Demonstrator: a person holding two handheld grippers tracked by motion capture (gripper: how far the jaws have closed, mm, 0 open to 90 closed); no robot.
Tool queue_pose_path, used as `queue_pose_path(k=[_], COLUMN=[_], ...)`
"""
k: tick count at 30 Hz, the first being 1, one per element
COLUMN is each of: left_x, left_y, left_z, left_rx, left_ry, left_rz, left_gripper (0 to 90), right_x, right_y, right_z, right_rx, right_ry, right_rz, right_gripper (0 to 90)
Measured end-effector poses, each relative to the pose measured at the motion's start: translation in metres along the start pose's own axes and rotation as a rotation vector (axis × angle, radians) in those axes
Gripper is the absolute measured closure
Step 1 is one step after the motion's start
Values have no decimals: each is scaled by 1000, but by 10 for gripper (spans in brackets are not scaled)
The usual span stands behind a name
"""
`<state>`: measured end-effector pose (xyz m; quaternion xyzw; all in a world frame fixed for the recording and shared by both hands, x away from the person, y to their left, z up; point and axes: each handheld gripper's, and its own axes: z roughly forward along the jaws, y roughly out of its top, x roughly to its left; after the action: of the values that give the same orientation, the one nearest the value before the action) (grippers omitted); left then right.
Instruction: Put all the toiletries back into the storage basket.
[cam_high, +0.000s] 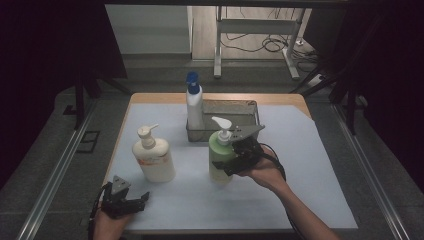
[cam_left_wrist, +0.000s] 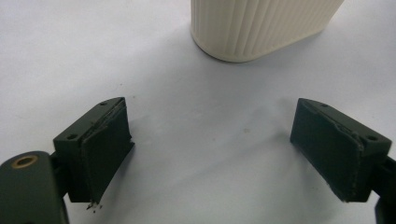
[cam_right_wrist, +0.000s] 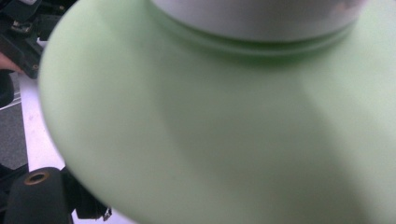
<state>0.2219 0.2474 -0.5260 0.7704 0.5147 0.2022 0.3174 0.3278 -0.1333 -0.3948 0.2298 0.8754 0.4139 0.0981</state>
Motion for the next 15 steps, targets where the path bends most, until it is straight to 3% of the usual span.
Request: queue_pose_path(k=[15], left_x=[0], left_y=[0], left_z=[0], left_rx=[-1], left_ry=[0], left_rz=[-3], left_gripper=[118], right_x=[-12], right_y=[29], right_z=[-10], right_rx=[-19], right_ry=[-35], right_rz=[6], right_gripper=[121])
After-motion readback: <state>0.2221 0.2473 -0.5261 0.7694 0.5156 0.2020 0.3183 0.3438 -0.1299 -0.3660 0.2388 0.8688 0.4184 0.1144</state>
